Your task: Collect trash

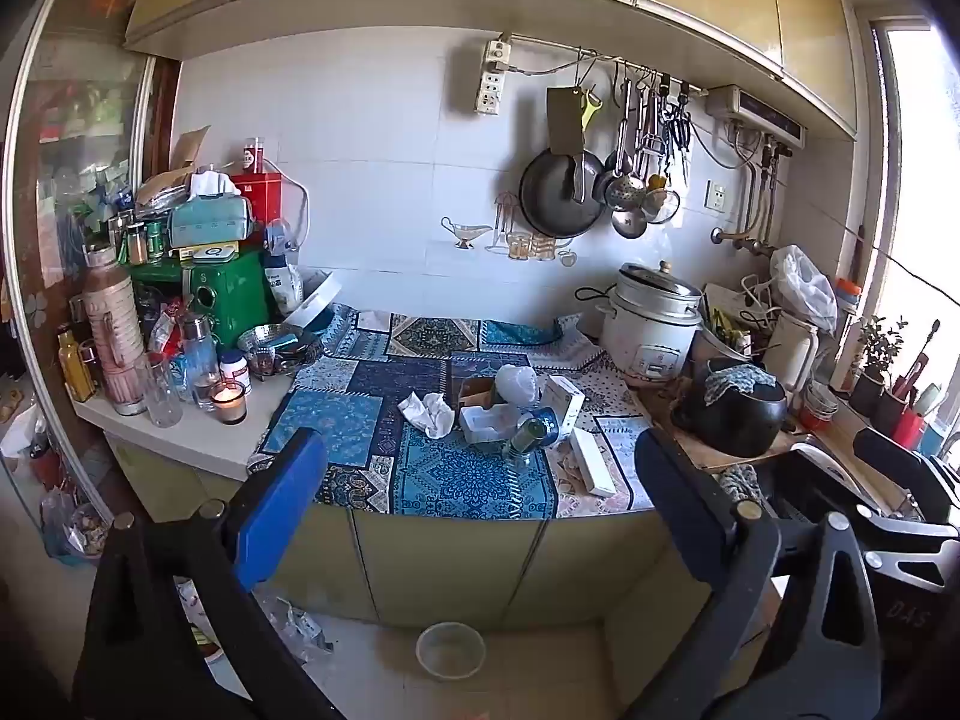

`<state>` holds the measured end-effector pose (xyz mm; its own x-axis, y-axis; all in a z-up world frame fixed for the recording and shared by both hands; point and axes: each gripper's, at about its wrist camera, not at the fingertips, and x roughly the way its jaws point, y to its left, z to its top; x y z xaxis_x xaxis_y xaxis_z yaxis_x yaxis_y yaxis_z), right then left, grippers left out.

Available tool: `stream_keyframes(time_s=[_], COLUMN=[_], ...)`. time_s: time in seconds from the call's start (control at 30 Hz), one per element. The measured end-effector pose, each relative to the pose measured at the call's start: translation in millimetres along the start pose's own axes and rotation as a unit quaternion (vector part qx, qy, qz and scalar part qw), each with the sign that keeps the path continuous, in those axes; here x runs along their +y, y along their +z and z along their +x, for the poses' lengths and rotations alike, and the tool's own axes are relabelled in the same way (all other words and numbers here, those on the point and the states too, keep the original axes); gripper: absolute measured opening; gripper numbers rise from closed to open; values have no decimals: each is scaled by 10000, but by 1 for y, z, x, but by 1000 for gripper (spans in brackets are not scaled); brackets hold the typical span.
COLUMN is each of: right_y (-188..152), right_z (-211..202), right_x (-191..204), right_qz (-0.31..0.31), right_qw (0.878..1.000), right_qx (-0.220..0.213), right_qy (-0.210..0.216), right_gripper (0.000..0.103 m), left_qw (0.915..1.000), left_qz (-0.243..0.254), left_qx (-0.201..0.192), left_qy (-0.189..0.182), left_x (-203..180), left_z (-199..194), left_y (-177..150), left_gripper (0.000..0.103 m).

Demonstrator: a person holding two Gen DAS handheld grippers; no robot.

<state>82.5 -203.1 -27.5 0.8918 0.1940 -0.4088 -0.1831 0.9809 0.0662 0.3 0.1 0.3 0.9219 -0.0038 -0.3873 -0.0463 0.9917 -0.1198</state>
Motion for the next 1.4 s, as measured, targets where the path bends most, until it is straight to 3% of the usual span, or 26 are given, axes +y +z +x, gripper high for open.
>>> stream_keyframes(time_s=[1.4], right_y=[-5], right_z=[4], right_x=[9], right_qz=[11], right_qw=[10000], right_qx=[-30], right_qy=[1], right_gripper=[103], left_qw=[10000], left_qz=[19], left_qx=[52], left_qy=[22], left_x=[6], left_z=[9], left_y=[-2], left_gripper=[103])
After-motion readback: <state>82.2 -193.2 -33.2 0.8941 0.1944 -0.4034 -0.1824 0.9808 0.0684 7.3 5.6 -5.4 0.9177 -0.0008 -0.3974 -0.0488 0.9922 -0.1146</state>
